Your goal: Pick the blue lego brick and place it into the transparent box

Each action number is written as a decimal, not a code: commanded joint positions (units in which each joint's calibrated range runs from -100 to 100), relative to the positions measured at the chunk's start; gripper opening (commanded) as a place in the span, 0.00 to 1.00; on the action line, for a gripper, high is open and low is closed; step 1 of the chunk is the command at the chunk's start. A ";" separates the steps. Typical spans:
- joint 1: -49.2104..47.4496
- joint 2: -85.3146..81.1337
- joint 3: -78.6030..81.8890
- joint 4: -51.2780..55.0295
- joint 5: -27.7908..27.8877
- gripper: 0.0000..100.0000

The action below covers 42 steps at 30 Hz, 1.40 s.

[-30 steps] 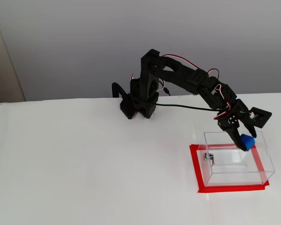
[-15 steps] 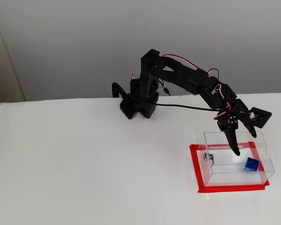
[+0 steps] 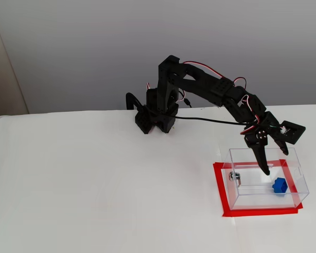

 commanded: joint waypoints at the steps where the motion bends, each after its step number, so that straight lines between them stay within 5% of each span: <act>1: 0.60 -0.61 -3.78 -0.88 0.05 0.34; 4: 0.60 -0.61 -3.78 -0.88 0.36 0.30; 11: 0.89 -2.47 -3.69 -0.79 0.57 0.02; 21: 3.70 -5.36 -2.79 -0.09 0.78 0.02; 27: 9.25 -13.67 3.45 -0.09 6.31 0.02; 42: 34.24 -48.72 34.19 -0.18 6.62 0.02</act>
